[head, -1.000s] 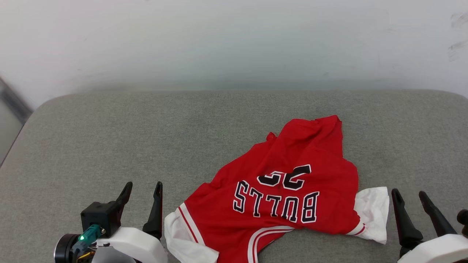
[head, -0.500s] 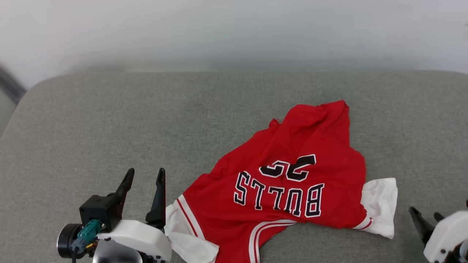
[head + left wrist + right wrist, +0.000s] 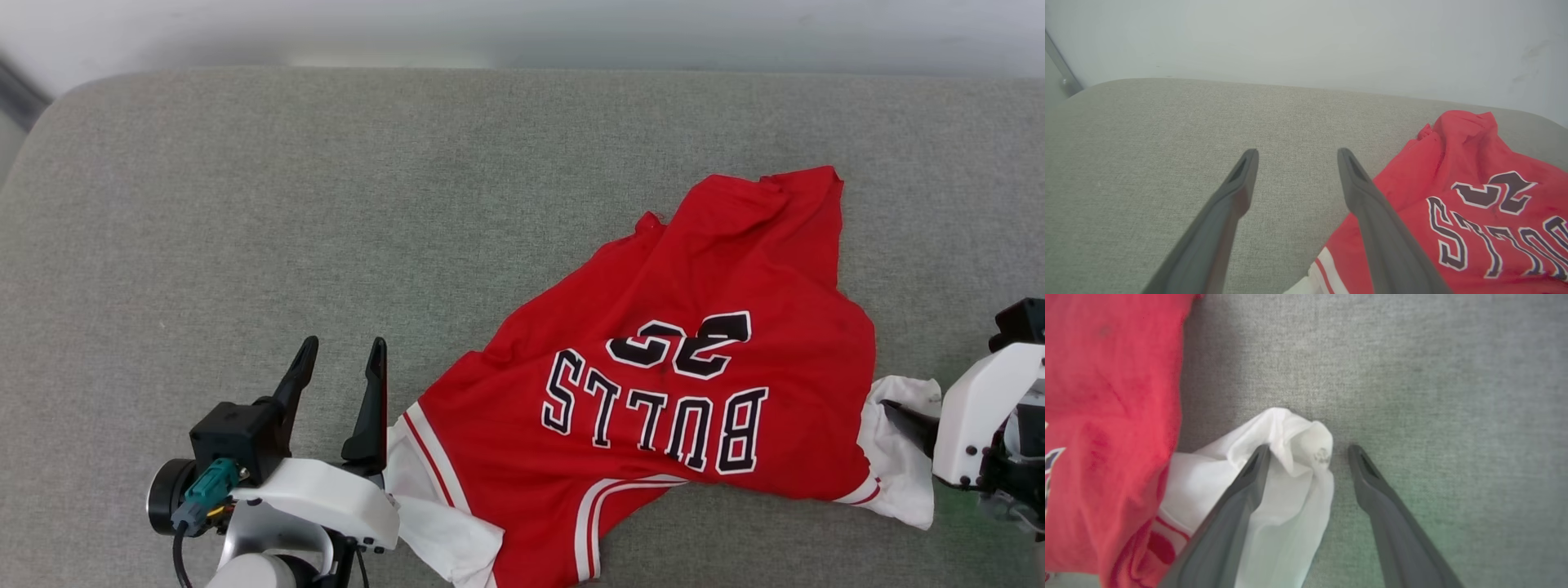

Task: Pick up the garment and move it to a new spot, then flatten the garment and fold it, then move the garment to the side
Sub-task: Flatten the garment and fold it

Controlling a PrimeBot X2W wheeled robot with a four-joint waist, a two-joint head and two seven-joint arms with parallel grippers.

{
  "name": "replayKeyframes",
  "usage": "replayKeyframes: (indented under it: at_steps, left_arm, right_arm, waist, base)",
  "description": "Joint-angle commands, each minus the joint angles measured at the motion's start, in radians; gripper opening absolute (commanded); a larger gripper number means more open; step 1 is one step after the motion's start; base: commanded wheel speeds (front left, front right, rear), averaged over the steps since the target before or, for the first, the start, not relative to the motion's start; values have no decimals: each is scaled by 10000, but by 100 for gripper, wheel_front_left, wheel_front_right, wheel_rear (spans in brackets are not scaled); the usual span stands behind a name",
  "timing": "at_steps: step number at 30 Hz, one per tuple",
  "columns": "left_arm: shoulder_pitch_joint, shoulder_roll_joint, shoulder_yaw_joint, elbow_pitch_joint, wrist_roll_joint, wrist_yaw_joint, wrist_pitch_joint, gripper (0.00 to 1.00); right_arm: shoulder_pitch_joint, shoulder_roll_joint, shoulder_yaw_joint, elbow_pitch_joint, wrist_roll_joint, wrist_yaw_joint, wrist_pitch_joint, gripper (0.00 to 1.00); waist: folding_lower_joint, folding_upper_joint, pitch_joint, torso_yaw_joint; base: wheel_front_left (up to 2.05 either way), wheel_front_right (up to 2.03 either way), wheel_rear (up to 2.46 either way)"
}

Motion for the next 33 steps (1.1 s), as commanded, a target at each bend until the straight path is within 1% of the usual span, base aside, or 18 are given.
replayKeyframes:
  at_steps: [1,3,5,6,9,12,16,21,22,26,29,33]
  left_arm:
    - [-120,0,-22,79,-48,-49,-11,100]
    - [-150,11,-46,128,-84,-112,40,100]
    - [-148,40,-85,197,-172,-177,121,100]
    - [-151,56,-99,230,-186,-213,168,100]
    - [-130,209,-188,317,-305,-378,439,100]
    - [-5,575,-344,292,-458,-613,1079,100]
    - [213,1393,-587,14,-740,-968,2519,100]
    - [651,2382,-1094,-601,-1259,-1377,4617,100]
    - [651,2382,-1094,-601,-1259,-1377,4617,100]
    - [805,2808,-1636,-982,-1557,-1782,5825,100]
    - [741,2829,-1937,-961,-1692,-1986,6306,100]
    - [448,2584,-2309,-678,-1816,-2339,6612,100]
  right_arm:
    - [163,144,290,498,103,0,515,100]
    - [238,191,443,714,226,0,892,100]
    - [264,218,515,819,316,0,1062,13]
    - [248,225,511,832,350,0,1082,0]
    - [130,180,361,587,340,0,750,0]
    - [196,118,61,178,280,0,417,0]
    - [474,238,-253,-567,187,0,145,0]
    - [1210,542,-492,-1366,30,0,237,0]
    - [1210,542,-492,-1366,30,0,237,0]
    - [1676,786,-690,-1930,-85,0,371,0]
    - [1873,986,-768,-2253,-169,0,468,0]
    - [1990,1175,-852,-2565,-253,0,585,0]
  waist:
    - [-1,-1,68,49]
    - [-1,-1,104,54]
    - [-1,-1,95,53]
    - [-1,-1,71,48]
    - [-1,-1,-98,26]
    - [-1,-1,-390,23]
    - [-1,-1,-821,-48]
    - [-1,-1,-1298,-261]
    - [-1,-1,-1298,-261]
    - [-1,-1,-1403,-400]
    - [-1,-1,-1383,-512]
    - [-1,-1,-1197,-654]
  base:
    - [0,0,0]
    - [0,0,0]
    - [0,0,0]
    - [0,0,0]
    - [0,0,0]
    - [0,0,0]
    - [0,0,0]
    - [0,0,0]
    - [0,0,0]
    - [0,0,0]
    - [0,0,0]
    - [0,0,0]
